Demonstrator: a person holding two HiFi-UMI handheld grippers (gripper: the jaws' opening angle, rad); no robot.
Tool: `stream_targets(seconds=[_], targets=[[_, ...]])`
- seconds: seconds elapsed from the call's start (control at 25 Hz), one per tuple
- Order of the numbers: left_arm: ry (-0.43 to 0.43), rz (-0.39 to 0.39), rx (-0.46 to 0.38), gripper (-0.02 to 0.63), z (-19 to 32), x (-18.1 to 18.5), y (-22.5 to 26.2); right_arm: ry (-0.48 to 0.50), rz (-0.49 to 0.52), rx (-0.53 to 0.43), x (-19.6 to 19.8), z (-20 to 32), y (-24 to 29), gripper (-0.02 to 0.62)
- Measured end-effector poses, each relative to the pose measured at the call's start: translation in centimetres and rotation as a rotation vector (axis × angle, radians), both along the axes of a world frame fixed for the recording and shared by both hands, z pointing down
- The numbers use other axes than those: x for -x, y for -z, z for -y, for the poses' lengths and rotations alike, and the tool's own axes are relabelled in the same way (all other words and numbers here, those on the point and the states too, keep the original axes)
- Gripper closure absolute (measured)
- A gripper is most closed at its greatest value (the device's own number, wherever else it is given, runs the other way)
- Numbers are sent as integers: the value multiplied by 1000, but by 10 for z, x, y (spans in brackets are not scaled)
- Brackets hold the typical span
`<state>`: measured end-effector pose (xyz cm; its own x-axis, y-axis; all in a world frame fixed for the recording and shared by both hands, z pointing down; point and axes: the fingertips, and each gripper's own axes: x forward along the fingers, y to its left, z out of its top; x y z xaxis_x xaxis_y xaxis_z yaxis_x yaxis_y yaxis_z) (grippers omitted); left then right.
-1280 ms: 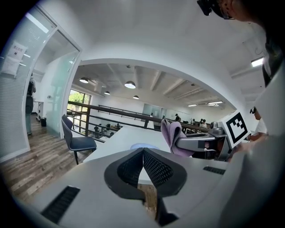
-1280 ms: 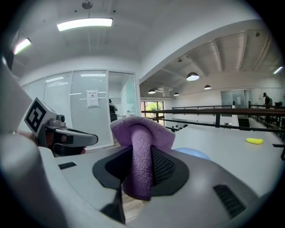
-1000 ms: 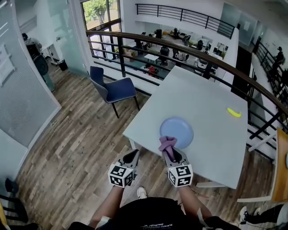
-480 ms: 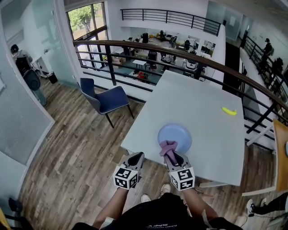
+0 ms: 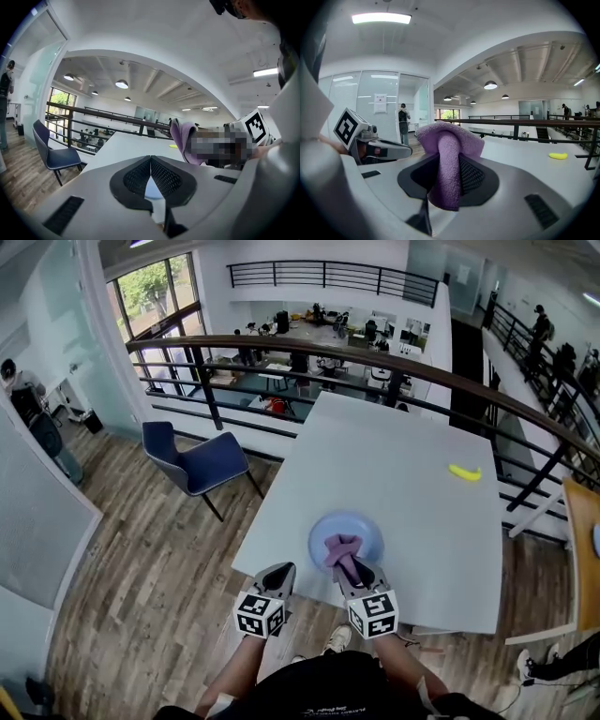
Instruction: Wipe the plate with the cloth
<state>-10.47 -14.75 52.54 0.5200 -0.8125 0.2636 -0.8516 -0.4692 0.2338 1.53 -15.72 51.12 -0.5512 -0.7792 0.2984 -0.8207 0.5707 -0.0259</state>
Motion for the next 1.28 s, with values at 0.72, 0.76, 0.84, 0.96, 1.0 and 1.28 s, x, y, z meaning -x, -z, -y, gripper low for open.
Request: stream_targets(seconds=[0.72,0.76,0.84,0.96,1.0,1.28], targets=[[-32,112,-31,594,91,-57,-22,-7,76,42,-58,93,-30,480],[-34,116,-23,594,95,-60,-25,-6,80,49,-60,97,-33,480],[-37,120,3,594,100,-67,-31,-2,86,62,-65,103,-39,480],[-32,133,6,594,106,-73,-37,11,98,68,-71,108,-45,480],[-29,137,3,594,110,-74,-37,15,100,68,-73,111,-45,480],[-25,135,13,594,134,-65,-35,25,96,74,-66,132,-48,480]])
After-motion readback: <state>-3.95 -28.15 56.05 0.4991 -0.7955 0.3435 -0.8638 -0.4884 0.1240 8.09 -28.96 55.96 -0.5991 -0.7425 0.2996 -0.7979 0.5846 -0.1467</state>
